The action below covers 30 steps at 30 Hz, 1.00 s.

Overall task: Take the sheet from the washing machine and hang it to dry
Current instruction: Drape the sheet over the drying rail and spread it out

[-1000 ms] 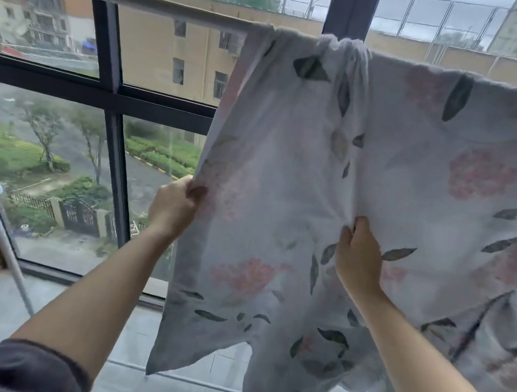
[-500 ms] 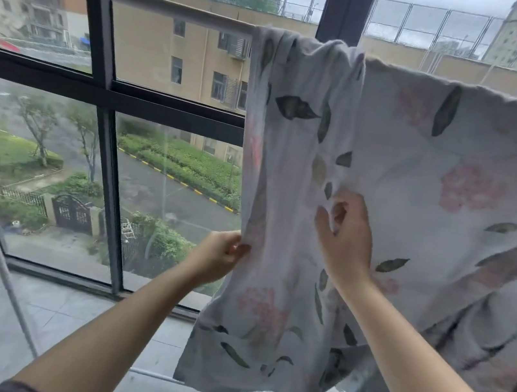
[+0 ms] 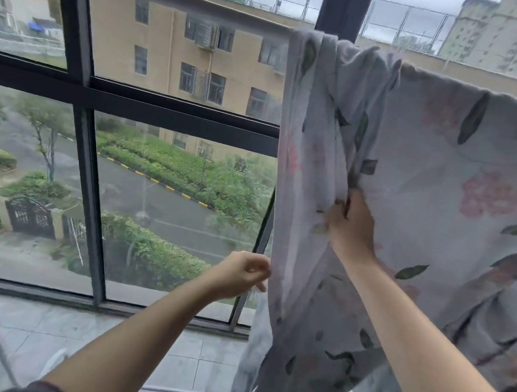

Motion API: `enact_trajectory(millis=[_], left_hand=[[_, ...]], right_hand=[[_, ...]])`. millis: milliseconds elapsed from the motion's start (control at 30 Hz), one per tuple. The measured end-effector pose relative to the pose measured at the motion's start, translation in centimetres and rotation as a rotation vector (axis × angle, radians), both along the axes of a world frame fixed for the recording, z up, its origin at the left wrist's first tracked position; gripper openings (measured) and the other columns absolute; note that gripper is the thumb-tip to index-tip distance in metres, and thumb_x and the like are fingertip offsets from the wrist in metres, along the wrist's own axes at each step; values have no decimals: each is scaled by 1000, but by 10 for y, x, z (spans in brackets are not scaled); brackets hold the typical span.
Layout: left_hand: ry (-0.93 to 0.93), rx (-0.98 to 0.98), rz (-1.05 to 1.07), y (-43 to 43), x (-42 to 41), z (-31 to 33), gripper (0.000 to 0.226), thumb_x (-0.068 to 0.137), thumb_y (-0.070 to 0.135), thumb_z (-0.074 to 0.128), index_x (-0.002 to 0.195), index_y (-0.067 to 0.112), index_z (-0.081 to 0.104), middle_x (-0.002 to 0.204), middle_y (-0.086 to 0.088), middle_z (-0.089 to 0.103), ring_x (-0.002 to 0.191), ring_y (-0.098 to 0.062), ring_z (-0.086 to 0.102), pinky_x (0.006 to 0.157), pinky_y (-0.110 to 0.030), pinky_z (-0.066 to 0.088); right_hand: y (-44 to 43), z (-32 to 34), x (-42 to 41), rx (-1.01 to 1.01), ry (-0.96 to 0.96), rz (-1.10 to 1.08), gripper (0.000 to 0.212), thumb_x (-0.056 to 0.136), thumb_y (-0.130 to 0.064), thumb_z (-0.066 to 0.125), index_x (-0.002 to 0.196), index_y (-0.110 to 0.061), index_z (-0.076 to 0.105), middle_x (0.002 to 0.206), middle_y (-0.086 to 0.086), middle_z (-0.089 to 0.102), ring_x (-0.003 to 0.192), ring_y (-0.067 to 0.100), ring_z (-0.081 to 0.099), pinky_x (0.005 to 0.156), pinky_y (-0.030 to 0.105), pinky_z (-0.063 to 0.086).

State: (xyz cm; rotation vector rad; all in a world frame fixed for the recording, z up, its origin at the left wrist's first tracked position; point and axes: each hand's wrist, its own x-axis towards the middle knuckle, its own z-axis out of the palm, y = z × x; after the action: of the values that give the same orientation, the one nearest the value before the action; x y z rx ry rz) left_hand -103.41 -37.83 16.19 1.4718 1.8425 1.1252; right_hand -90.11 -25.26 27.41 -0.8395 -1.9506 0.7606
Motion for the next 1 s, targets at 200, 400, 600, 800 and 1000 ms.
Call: enact_trajectory(millis=[200,400,600,800,1000], left_hand=[[-74,-3,-82,-3,-54,2,14,94,15,55,99,19,67,92,3,72,74,-9,69,56,-14,47],[-169,45,-207,22,-48,28,16,93,16,54,100,20,68,97,4,71,82,-11,68,68,-28,56],[-36,61,-9,48,-66,24,16,90,14,55,99,17,67,99,0,70,86,-12,65,80,-35,56],[7,163,-10,87,-46,64,73,79,32,73,140,19,35,139,-2,46,124,-19,46,103,-37,40],[-166,81,179,131,-27,78,25,90,12,41,96,2,63,92,-12,62,88,-30,58,68,-35,44]], right_hand=[[-27,-1,-3,139,-67,-114,22,97,-40,39,106,-20,43,72,-4,51,59,13,49,57,33,40],[-44,4,0,380,-659,-326,51,83,-65,51,106,-21,41,81,-10,50,65,15,49,46,21,30],[-29,13,28,353,-544,-495,9,95,-16,45,89,-11,50,77,3,47,63,27,48,56,28,31],[-13,25,50,330,-445,-566,13,86,3,44,89,-9,47,61,-4,38,55,27,43,46,28,30],[-5,34,69,341,-496,-618,15,90,-24,51,82,-11,48,64,9,52,63,31,52,55,37,47]])
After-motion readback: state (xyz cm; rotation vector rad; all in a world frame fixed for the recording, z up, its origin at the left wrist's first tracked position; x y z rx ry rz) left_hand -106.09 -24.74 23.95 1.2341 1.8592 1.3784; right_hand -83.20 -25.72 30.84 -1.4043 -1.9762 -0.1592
